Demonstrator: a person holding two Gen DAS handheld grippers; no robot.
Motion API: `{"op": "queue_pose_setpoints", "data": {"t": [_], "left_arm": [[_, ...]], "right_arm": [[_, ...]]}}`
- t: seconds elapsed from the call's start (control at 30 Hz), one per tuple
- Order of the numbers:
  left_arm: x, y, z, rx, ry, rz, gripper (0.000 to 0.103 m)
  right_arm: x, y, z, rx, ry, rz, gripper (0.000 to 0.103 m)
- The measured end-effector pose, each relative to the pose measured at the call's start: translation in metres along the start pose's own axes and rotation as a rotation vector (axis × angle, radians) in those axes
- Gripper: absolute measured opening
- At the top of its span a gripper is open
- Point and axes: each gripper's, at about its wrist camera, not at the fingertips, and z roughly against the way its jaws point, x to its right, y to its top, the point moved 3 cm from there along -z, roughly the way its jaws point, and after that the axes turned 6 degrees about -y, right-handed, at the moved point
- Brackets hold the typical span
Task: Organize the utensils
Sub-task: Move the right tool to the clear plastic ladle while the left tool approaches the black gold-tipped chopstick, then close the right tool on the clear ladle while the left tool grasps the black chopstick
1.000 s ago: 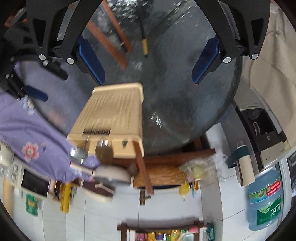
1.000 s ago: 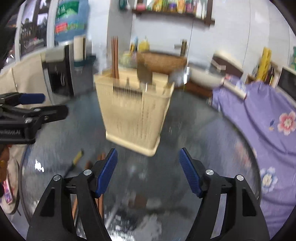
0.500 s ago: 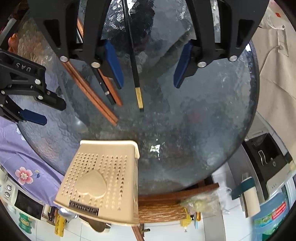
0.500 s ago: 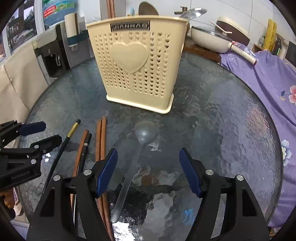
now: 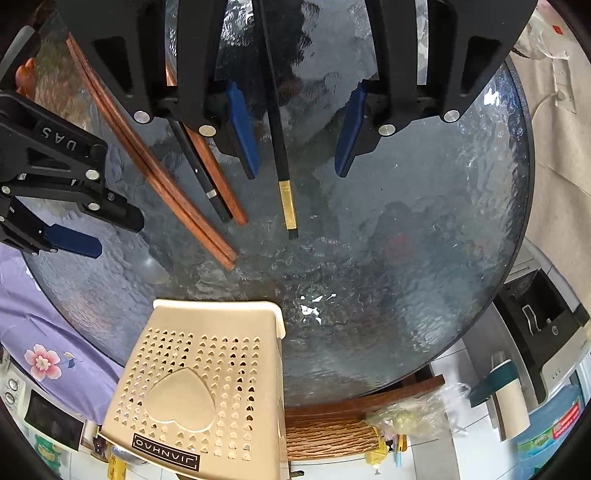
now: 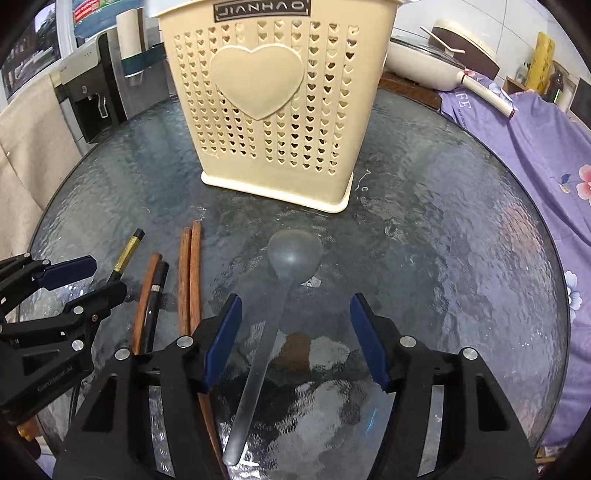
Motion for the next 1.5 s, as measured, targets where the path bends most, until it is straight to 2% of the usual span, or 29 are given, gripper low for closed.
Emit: {"op": "queue_pose_setpoints", "data": {"t": [0.5, 0.63, 0.9, 1.13, 1.27, 1.5], "left_arm": [[0.0, 0.016, -0.009, -0.004, 0.002, 0.004, 0.035], [-0.001, 0.019, -0.011, -0.002, 0.002, 0.001, 0.03], [0.003, 0.024, -0.013, -0.012, 0.004, -0.008, 0.017], [0.003, 0.025, -0.014, -0.008, 0.016, 0.009, 0.007], [0.003, 0.024, -0.014, -0.004, 0.011, 0.018, 0.007], [-0.011, 0.024, -0.007, 0.002, -0.043, 0.075, 0.007]], "right_arm": [[0.002, 0.015, -0.016, -0.041, 0.006, -0.053, 0.059], [0.003, 0.019, -0.018, -0.038, 0.0, -0.064, 0.058], [0.002, 0.027, -0.02, -0.048, -0.011, -0.08, 0.036], [0.009, 0.031, -0.022, -0.038, -0.005, -0.08, 0.035], [0.012, 0.03, -0.021, -0.031, 0.014, -0.099, 0.035], [0.015, 0.022, -0.013, 0.012, 0.038, -0.106, 0.035]]}}
